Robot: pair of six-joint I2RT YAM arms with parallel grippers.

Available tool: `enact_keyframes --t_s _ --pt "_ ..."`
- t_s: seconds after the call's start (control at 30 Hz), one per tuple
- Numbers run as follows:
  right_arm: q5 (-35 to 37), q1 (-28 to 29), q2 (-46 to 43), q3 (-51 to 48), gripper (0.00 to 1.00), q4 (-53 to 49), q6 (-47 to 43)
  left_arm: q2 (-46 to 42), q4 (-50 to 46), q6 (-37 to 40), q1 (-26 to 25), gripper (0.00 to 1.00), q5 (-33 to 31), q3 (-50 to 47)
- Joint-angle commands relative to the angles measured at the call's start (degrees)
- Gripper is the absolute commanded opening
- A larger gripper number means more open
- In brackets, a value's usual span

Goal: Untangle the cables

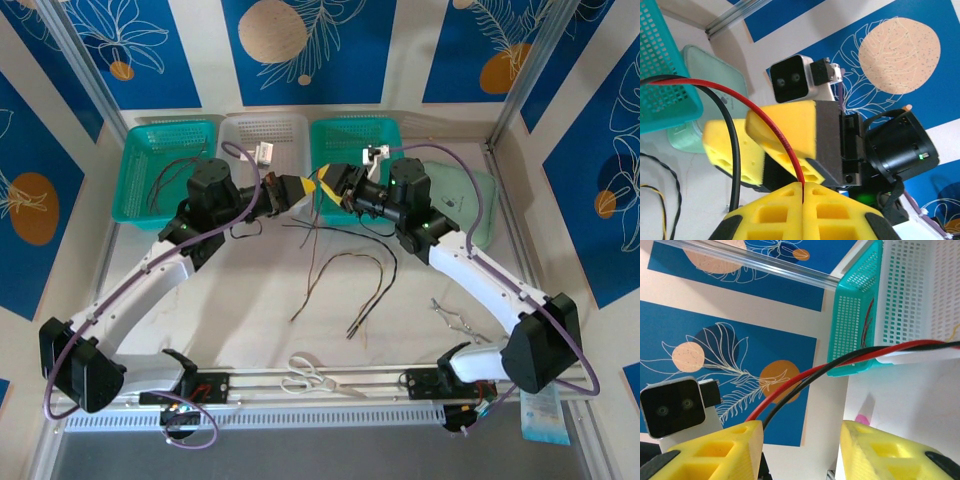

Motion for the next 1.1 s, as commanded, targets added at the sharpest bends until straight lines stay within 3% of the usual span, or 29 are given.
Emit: enact_keyframes --t_s 0.0,0.33,0.53,0.67,0.87,1.07 --pt "-0.63 -0.35 1.49 -0.84 0.45 6.33 2.77 0.44 2.36 -1.07 -0.63 0.00 1.95 2.47" --pt "-2.80 0.03 3.71 0.13 0.45 7.64 4.14 1.06 3.01 -2.77 -0.69 0.00 1.80 4.41" --pt "-1.07 -1.19 -3.84 -3.31 0.45 -1.50 -7.65 3.23 -2.78 -5.08 -0.38 0.00 -1.27 10.37" --pt "-0.55 -4.15 -11.59 -4.96 0.45 -9.03 -23.57 3.62 -4.07 -6.34 -0.35 0.00 -3.55 12.44" --pt "0.26 -5.32 -17.71 -1.63 0.44 -20.03 -58.19 4.68 -4.25 -9.45 -0.32 0.00 -2.78 14.33" --pt "-4.08 -4.01 -21.14 -8.08 0.45 -9.31 -93.07 4.34 -0.49 -13.70 -0.29 0.00 -1.89 13.22"
